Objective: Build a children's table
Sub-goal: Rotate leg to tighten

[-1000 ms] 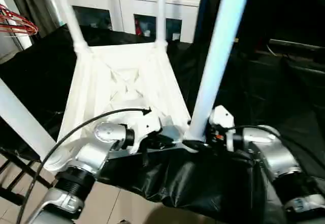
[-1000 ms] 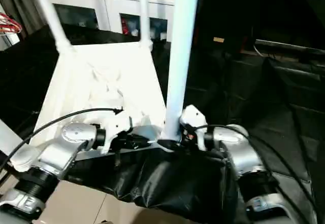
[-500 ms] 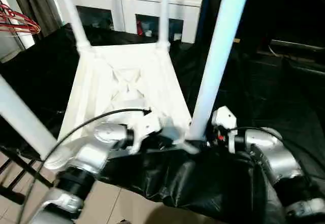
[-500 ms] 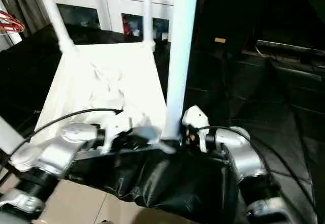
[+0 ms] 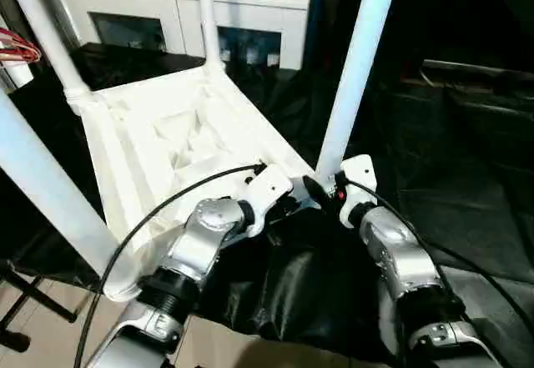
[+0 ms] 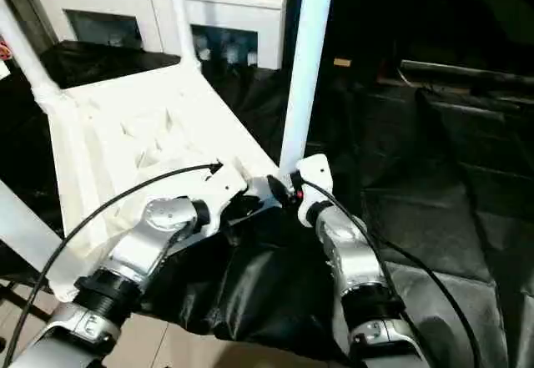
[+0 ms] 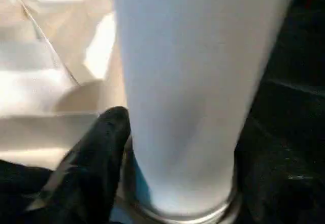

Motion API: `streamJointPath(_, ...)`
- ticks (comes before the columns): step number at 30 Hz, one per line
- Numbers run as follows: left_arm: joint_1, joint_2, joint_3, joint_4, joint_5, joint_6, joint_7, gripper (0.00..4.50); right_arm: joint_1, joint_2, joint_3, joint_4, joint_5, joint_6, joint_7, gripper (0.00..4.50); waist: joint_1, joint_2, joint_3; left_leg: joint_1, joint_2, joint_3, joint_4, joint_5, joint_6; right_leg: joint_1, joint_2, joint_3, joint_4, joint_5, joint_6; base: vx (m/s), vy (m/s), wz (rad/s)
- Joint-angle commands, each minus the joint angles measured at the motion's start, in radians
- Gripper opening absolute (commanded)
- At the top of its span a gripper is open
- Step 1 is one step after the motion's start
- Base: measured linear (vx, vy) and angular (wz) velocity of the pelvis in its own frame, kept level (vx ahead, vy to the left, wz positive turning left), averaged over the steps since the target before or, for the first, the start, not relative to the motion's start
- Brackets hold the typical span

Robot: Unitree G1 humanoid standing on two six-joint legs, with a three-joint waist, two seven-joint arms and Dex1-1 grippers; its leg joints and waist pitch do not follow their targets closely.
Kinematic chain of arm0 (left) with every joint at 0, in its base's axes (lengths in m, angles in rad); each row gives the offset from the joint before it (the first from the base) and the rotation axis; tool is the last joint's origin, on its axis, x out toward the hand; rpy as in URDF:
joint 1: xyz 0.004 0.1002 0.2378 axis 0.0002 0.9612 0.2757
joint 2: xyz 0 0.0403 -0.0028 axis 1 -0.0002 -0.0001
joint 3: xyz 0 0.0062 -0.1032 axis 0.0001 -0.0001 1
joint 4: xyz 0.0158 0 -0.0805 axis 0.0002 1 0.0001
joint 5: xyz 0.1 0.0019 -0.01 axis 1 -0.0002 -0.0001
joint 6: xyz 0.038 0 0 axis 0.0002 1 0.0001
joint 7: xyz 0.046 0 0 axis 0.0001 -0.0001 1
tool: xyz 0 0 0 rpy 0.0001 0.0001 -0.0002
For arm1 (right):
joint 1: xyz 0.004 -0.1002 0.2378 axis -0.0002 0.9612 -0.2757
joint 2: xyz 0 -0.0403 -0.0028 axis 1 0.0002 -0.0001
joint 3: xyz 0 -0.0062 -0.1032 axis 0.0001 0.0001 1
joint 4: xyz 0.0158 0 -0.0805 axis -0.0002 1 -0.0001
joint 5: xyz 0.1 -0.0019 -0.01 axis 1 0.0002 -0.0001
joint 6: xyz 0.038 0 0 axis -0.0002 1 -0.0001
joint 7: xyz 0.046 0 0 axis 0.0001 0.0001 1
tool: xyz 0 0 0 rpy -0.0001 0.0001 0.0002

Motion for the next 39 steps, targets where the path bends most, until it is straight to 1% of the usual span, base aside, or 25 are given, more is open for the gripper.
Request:
streamJointPath(1,-0.011,-0.043,-0.021,-0.036,-0.044,-0.035,-0.019,0.00,-0.004,0.046,0.075,-0.029,0.024,0.013,0.112,3.37,0.006,-0.002,-0.066,0.009,0.058,-0.034,-0.062,-0.164,0.071,0.048,-0.104,0.068,-0.085,-0.171,-0.198,0.000,0.000,0.00)
streamJointPath(3,0.002,-0.020,-0.018,-0.049,-0.060,-0.052,-0.061,0.00,0.004,0.001,0.091,-0.047,0.016,-0.001,0.173,3.67,0.007,-0.001,-0.065,0.009,0.057,-0.034,-0.061,-0.169,0.069,0.048,-0.103,0.067,-0.086,-0.186,-0.195,0.000,0.000,0.00)
streamJointPath(4,0.006,-0.012,-0.016,-0.053,-0.064,-0.057,-0.070,0.00,0.004,-0.015,0.093,-0.050,0.010,-0.005,0.188,3.76,0.006,-0.003,-0.067,0.008,0.057,-0.034,-0.060,-0.167,0.070,0.050,-0.103,0.068,-0.085,-0.180,-0.197,0.000,0.000,0.00)
streamJointPath(6,0.014,0.005,-0.012,-0.063,-0.076,-0.063,-0.094,0.00,0.001,-0.045,0.097,-0.054,0.007,-0.003,0.218,3.86,0.006,-0.001,-0.066,0.006,0.057,-0.034,-0.059,-0.154,0.076,0.050,-0.102,0.068,-0.082,-0.164,-0.201,0.000,0.000,0.00)
streamJointPath(7,0.014,0.005,-0.012,-0.063,-0.076,-0.063,-0.094,0.00,0.001,-0.045,0.097,-0.054,0.007,-0.003,0.218,3.99,0.006,-0.002,-0.067,0.006,0.057,-0.034,-0.059,-0.152,0.079,0.051,-0.102,0.067,-0.082,-0.158,-0.204,0.000,0.000,0.00)
streamJointPath(8,0.030,0.040,-0.016,-0.083,-0.090,-0.082,-0.148,0.00,0.004,-0.090,0.111,-0.074,0.017,0.008,0.299,4.12,0.008,0.002,-0.066,0.006,0.056,-0.035,-0.058,-0.153,0.083,0.051,-0.103,0.067,-0.082,-0.164,-0.205,0.000,0.000,0.00)
streamJointPath(9,0.031,0.040,-0.016,-0.084,-0.090,-0.082,-0.150,0.00,0.004,-0.092,0.111,-0.075,0.017,0.009,0.301,4.12,0.008,0.000,-0.066,0.006,0.056,-0.035,-0.058,-0.157,0.084,0.052,-0.102,0.066,-0.083,-0.167,-0.204,0.000,0.000,0.00)
streamJointPath(10,0.044,0.070,-0.016,-0.098,-0.101,-0.096,-0.201,0.00,0.011,-0.136,0.134,-0.095,0.023,0.010,0.386,4.12,0.009,-0.001,-0.066,0.006,0.057,-0.034,-0.058,-0.158,0.090,0.051,-0.101,0.066,-0.082,-0.169,-0.202,0.000,0.000,0.00)
streamJointPath(12,0.055,0.099,-0.015,-0.113,-0.116,-0.105,-0.255,0.00,0.023,-0.180,0.156,-0.115,0.028,0.012,0.477,4.12,0.012,0.001,-0.064,0.006,0.058,-0.034,-0.058,-0.164,0.095,0.050,-0.101,0.067,-0.083,-0.187,-0.195,0.000,0.000,0.00)
streamJointPath(14,0.069,0.136,-0.022,-0.136,-0.138,-0.112,-0.328,0.00,0.035,-0.223,0.166,-0.136,0.048,0.025,0.572,4.12,0.022,0.005,-0.061,0.012,0.062,-0.032,-0.060,-0.183,0.089,0.044,-0.101,0.068,-0.089,-0.225,-0.188,0.000,0.000,0.00)
streamJointPath(16,0.077,0.150,-0.026,-0.149,-0.149,-0.109,-0.359,0.00,0.038,-0.242,0.170,-0.139,0.053,0.026,0.611,4.12,0.027,0.006,-0.063,0.014,0.065,-0.034,-0.062,-0.183,0.079,0.043,-0.100,0.068,-0.085,-0.214,-0.192,0.000,0.000,0.00)
streamJointPath(17,0.081,0.158,-0.028,-0.155,-0.154,-0.106,-0.373,0.00,0.040,-0.253,0.172,-0.139,0.056,0.025,0.635,3.98,0.027,0.002,-0.063,0.014,0.065,-0.033,-0.062,-0.183,0.078,0.043,-0.099,0.068,-0.084,-0.208,-0.195,0.000,0.000,0.00)
streamJointPath(18,0.082,0.163,-0.028,-0.157,-0.156,-0.105,-0.380,0.00,0.041,-0.262,0.175,-0.141,0.059,0.028,0.654,3.79,0.028,0.004,-0.064,0.014,0.066,-0.034,-0.063,-0.181,0.074,0.044,-0.100,0.067,-0.081,-0.198,-0.201,0.000,0.000,0.00)
streamJointPath(21,0.085,0.182,-0.030,-0.160,-0.166,-0.105,-0.408,0.00,0.046,-0.297,0.192,-0.152,0.068,0.037,0.716,3.74,0.032,0.000,-0.065,0.013,0.062,-0.032,-0.060,-0.173,0.076,0.045,-0.101,0.069,-0.081,-0.193,-0.202,0.000,0.000,0.00)
streamJointPath(22,0.085,0.185,-0.028,-0.160,-0.168,-0.106,-0.414,0.00,0.047,-0.305,0.197,-0.156,0.070,0.041,0.728,3.46,0.034,0.001,-0.064,0.012,0.062,-0.031,-0.060,-0.167,0.080,0.045,-0.100,0.069,-0.080,-0.191,-0.202,0.000,0.000,0.00)
streamJointPath(25,0.081,0.198,-0.029,-0.161,-0.180,-0.105,-0.447,0.00,0.050,-0.322,0.204,-0.168,0.082,0.060,0.767,3.33,0.038,-0.002,-0.065,0.011,0.061,-0.031,-0.059,-0.157,0.084,0.046,-0.100,0.067,-0.082,-0.212,-0.189,0.000,0.000,0.00)
streamJointPath(27,0.081,0.203,-0.030,-0.162,-0.184,-0.102,-0.458,0.00,0.050,-0.326,0.204,-0.169,0.084,0.066,0.782,3.22,0.039,-0.001,-0.065,0.011,0.061,-0.031,-0.058,-0.155,0.085,0.045,-0.100,0.067,-0.082,-0.214,-0.189,0.000,0.000,0.00)
streamJointPath(28,0.081,0.203,-0.030,-0.162,-0.184,-0.102,-0.460,0.00,0.050,-0.326,0.203,-0.169,0.084,0.066,0.783,3.00,0.040,-0.002,-0.065,0.012,0.062,-0.031,-0.058,-0.153,0.084,0.044,-0.101,0.067,-0.082,-0.215,-0.188,0.000,0.000,0.00)
streamJointPath(30,0.082,0.206,-0.030,-0.165,-0.186,-0.099,-0.469,0.00,0.051,-0.329,0.205,-0.168,0.084,0.065,0.795,2.93,0.040,-0.003,-0.065,0.012,0.062,-0.031,-0.059,-0.155,0.083,0.043,-0.100,0.067,-0.082,-0.219,-0.187,0.000,0.000,0.00)
streamJointPath(32,0.082,0.210,-0.032,-0.165,-0.188,-0.099,-0.472,0.00,0.051,-0.332,0.209,-0.165,0.079,0.058,0.797,2.73,0.044,-0.004,-0.065,0.013,0.062,-0.031,-0.058,-0.151,0.081,0.043,-0.100,0.067,-0.082,-0.220,-0.185,0.000,0.000,0.00)
streamJointPath(33,0.083,0.212,-0.033,-0.165,-0.190,-0.099,-0.474,0.00,0.053,-0.334,0.214,-0.164,0.079,0.057,0.800,2.73,0.045,-0.003,-0.066,0.013,0.062,-0.031,-0.059,-0.149,0.081,0.043,-0.100,0.067,-0.082,-0.220,-0.184,0.000,0.000,0.00)
streamJointPath(34,0.084,0.213,-0.033,-0.165,-0.189,-0.100,-0.474,0.00,0.056,-0.336,0.218,-0.164,0.081,0.057,0.803,2.53,0.047,-0.004,-0.066,0.013,0.062,-0.031,-0.058,-0.147,0.081,0.043,-0.101,0.067,-0.082,-0.217,-0.183,0.000,0.000,0.00)
streamJointPath(36,0.085,0.213,-0.033,-0.165,-0.188,-0.100,-0.474,0.00,0.059,-0.336,0.220,-0.167,0.083,0.061,0.805,2.49,0.048,-0.004,-0.067,0.013,0.062,-0.031,-0.058,-0.145,0.081,0.044,-0.101,0.067,-0.081,-0.216,-0.182,0.000,0.000,0.00)
streamJointPath(37,0.086,0.213,-0.032,-0.164,-0.188,-0.101,-0.473,0.00,0.062,-0.335,0.221,-0.170,0.083,0.066,0.808,2.36,0.049,-0.004,-0.066,0.011,0.062,-0.031,-0.059,-0.142,0.083,0.044,-0.100,0.067,-0.081,-0.212,-0.181,0.000,0.000,0.00)
streamJointPath(39,0.085,0.205,-0.029,-0.158,-0.182,-0.108,-0.457,0.00,0.071,-0.331,0.221,-0.176,0.090,0.082,0.813,2.26,0.049,-0.005,-0.066,0.013,0.062,-0.031,-0.059,-0.149,0.080,0.042,-0.100,0.066,-0.082,-0.221,-0.179,0.000,0.000,0.00)
